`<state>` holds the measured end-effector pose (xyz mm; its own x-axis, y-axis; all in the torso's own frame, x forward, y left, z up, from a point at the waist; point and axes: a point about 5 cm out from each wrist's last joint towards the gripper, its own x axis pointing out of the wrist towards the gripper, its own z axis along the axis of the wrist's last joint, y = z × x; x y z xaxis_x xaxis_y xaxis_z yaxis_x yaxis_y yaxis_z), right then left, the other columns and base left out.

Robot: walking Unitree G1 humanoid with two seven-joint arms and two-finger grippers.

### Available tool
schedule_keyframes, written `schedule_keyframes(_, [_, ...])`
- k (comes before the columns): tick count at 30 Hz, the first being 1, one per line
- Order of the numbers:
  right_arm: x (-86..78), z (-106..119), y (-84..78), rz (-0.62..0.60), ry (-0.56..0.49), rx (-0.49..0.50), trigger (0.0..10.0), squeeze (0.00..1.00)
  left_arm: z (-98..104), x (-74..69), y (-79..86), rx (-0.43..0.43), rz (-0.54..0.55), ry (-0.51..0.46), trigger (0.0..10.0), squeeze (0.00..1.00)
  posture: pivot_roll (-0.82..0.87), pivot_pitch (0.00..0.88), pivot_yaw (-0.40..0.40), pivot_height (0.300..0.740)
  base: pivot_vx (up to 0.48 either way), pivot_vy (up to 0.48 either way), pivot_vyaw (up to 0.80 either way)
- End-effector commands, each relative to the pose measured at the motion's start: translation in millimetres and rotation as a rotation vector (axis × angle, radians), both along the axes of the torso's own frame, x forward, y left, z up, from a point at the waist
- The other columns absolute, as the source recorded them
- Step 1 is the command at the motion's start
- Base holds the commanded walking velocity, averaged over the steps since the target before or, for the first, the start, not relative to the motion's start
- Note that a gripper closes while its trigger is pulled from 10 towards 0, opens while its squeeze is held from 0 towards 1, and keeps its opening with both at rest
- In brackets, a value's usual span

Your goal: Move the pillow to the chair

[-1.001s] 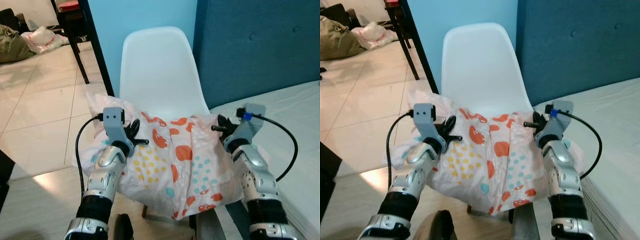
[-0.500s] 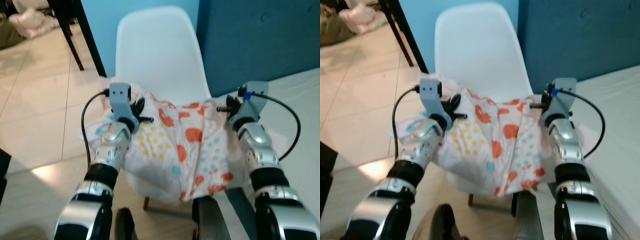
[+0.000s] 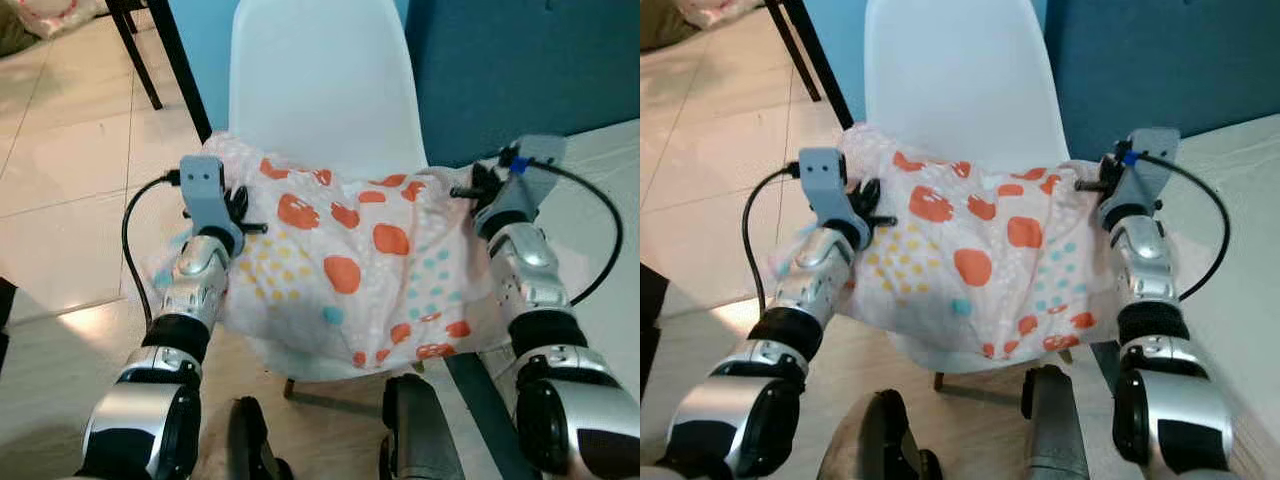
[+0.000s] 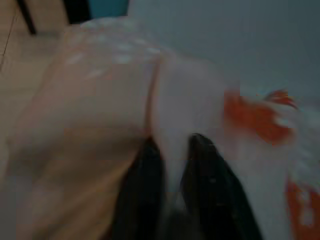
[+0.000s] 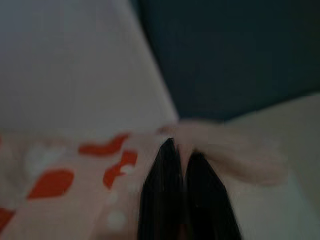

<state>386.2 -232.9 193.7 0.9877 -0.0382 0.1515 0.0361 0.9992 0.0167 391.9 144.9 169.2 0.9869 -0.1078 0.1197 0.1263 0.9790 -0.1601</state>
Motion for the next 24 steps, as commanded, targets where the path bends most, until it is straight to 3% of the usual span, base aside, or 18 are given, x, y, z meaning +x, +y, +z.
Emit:
schedule_keyframes(1, [-2.5, -9, 3.3, 0.020, 0.018, 0.007, 10.0, 1.00, -15, -4.1, 6.9, 0.018, 0.020, 0.045, 10.0, 1.00, -0.11, 0.317, 0.097, 0.590, 0.000, 0.000, 0.00])
schedule_keyframes(3, [-8.1, -17, 2.8, 0.027, 0.015, 0.033, 10.0, 1.00, -22, -6.6, 10.0, 0.016, 0.029, 0.062, 10.0, 1.00, -0.11, 0.301, 0.095, 0.590, 0.000, 0.000, 0.00])
schedule_keyframes(7, [-14.6, -17, -1.8, 0.028, -0.010, 0.036, 10.0, 1.00, -16, -4.8, 13.8, 0.023, 0.038, 0.039, 10.0, 1.00, -0.11, 0.275, 0.090, 0.590, 0.000, 0.000, 0.00])
schedule_keyframes(16, [-23.3, 1, -19.0, -0.035, -0.068, -0.028, 10.0, 1.00, 2, -3.3, 25.7, 0.048, 0.070, -0.046, 10.0, 1.00, -0.12, 0.197, 0.089, 0.590, 0.000, 0.000, 0.00])
schedule_keyframes(24, [-38.9, 0, -48.4, -0.195, -0.010, -0.092, 10.0, 1.00, 14, -9.3, 48.8, 0.076, 0.142, -0.119, 10.0, 1.00, -0.13, 0.139, 0.096, 0.590, 0.000, 0.000, 0.00])
